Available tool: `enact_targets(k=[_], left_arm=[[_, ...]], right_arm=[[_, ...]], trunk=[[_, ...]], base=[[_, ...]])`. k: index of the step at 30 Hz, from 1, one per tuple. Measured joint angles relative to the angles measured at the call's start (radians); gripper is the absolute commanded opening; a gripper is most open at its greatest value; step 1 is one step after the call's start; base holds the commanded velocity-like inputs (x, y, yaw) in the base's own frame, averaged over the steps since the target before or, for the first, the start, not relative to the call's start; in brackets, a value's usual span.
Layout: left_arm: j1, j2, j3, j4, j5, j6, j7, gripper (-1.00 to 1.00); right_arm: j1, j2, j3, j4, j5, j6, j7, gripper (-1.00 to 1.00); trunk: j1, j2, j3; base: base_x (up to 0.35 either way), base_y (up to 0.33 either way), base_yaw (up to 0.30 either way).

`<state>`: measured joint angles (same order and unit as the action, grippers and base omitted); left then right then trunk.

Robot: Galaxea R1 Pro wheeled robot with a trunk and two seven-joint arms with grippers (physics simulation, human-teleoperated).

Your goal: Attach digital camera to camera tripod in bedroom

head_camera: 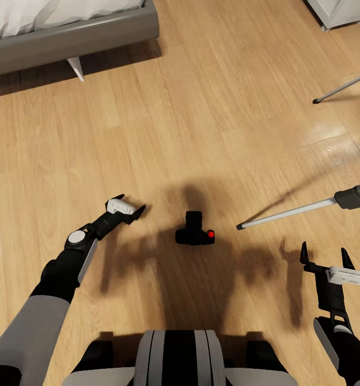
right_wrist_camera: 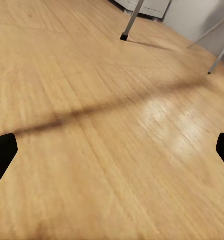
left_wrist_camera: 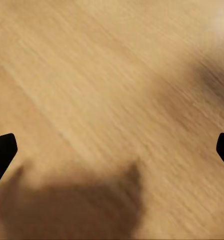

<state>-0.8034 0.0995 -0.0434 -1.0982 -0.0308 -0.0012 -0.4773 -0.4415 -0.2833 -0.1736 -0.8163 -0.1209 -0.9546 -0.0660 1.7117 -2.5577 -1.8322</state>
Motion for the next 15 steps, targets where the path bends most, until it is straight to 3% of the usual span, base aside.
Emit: enact_targets(k=[6,11,15], left_arm=[[-0.083,0.0,0.021,0.022,0.0,0.006,0.003,1.0],[-0.201,-0.001,0.026,0.117,0.0,0.025,0.005,1.0],[-0.263,-0.002,0.027,0.196,0.0,0.033,0.005,1.0]], right_arm=[[0.0,0.0,0.0,0.0,0.0,0.0,0.0,1.0],[0.0,0.0,0.0,0.0,0.0,0.0,0.0,1.0],[0.0,0.0,0.0,0.0,0.0,0.0,0.0,1.0]], trunk=[[0.0,0.0,0.0],[0.0,0.0,0.0],[0.0,0.0,0.0]], base=[[0.0,0.0,0.0],[0.0,0.0,0.0],[0.0,0.0,0.0]])
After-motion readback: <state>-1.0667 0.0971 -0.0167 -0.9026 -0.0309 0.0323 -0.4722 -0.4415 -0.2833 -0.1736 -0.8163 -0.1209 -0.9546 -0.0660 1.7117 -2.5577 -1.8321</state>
